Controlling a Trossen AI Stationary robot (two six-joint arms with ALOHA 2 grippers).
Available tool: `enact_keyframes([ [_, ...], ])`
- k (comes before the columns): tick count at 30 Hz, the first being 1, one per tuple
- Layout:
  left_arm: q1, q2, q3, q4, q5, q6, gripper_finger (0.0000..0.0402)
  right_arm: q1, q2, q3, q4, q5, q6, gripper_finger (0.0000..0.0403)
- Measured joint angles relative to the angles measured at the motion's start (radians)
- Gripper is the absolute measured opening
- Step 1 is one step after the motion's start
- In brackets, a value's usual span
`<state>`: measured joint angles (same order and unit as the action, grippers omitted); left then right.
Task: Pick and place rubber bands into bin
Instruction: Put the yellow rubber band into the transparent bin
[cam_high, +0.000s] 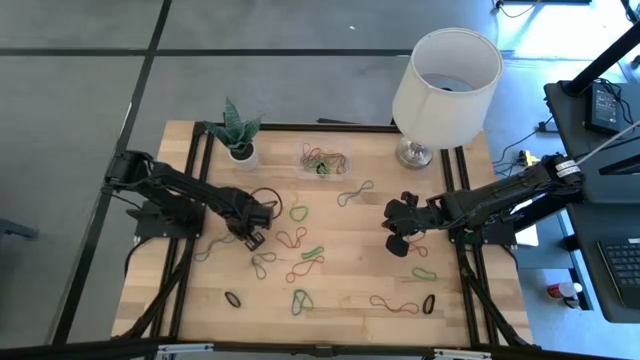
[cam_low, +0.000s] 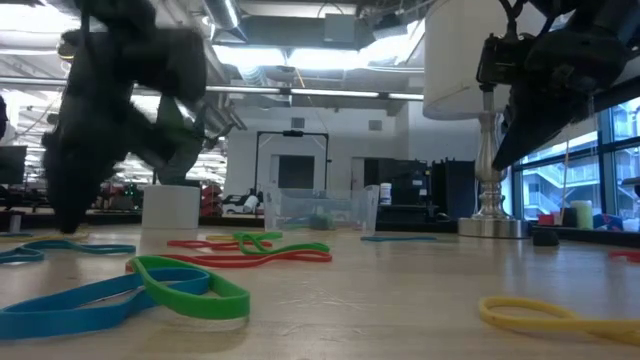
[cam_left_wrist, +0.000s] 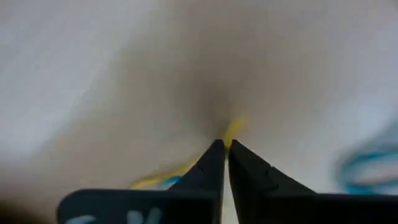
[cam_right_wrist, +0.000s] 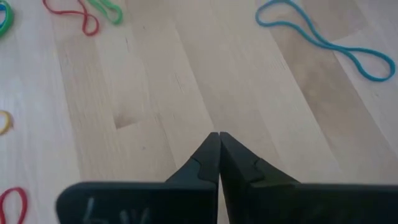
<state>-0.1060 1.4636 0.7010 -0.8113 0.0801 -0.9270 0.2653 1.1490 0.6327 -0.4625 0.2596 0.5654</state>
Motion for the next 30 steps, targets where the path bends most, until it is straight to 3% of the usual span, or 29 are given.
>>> enact_keyframes([
  [7,-0.04,-0.018,0.189,-0.152,-0.033,-0.052,0.0003,0.0,0.0,0.0,0.002,0.0,-0.031,0.001],
  [14,-0.115,-0.018,0.435,-0.355,-0.19,-0.07,0.0002,0.0,0.0,0.0,0.003,0.0,-0.073,0.001],
  [24,-0.13,-0.004,0.632,-0.381,-0.306,-0.077,0.0002,0.0,0.0,0.0,0.01,0.0,-0.08,0.001],
  [30,-0.092,0.06,0.75,-0.364,-0.392,0.042,0.0002,0.0,0.0,0.0,0.011,0.0,-0.078,0.001],
])
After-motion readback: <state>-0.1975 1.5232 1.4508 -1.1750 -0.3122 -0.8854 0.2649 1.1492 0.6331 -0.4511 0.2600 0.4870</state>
